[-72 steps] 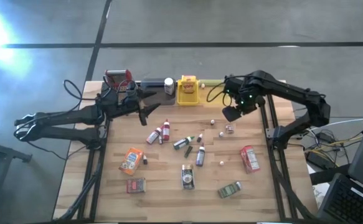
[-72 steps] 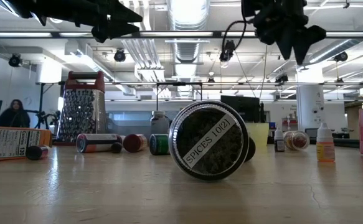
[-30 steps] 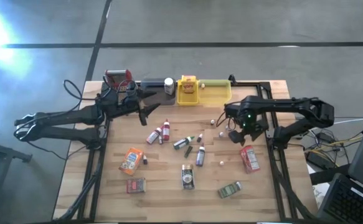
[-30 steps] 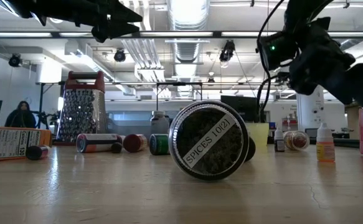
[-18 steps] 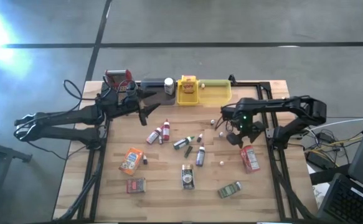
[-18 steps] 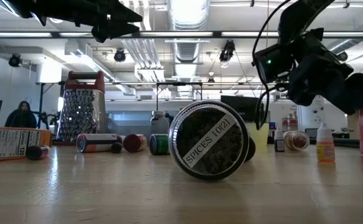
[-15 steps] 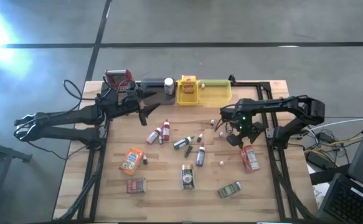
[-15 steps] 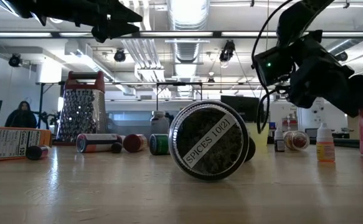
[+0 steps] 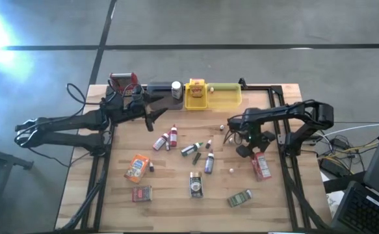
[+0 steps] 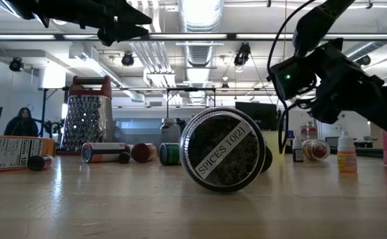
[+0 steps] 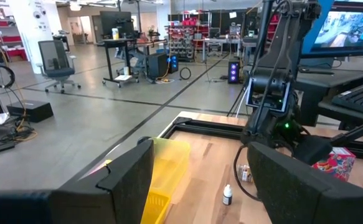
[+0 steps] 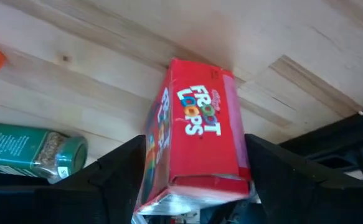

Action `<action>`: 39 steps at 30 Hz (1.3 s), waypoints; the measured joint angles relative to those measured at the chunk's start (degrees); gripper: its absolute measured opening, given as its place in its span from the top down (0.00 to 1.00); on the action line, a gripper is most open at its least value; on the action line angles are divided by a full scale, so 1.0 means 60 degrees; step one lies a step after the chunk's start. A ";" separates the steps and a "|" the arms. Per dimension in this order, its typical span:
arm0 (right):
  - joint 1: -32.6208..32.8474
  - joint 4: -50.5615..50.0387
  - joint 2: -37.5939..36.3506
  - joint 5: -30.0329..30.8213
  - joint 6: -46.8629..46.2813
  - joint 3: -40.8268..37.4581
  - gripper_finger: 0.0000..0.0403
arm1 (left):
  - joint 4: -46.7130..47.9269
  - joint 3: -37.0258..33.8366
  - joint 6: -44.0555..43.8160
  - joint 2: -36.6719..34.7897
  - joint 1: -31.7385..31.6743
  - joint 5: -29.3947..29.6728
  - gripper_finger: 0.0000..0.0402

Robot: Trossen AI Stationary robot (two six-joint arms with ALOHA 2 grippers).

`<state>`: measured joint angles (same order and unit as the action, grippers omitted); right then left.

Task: Pick & Place Kitchen Items
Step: Put the red cereal box into the yellow bin

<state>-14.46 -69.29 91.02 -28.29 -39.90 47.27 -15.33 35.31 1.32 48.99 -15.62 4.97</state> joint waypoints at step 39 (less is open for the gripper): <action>-0.0004 0.0091 -0.0098 -0.0608 0.0164 -0.0095 0.54 | 0.0000 0.0004 -0.0051 0.0000 0.0001 -0.0002 0.34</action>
<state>-14.48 -68.75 90.43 -31.94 -38.92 46.70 -15.33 35.33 1.02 49.00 -15.61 4.96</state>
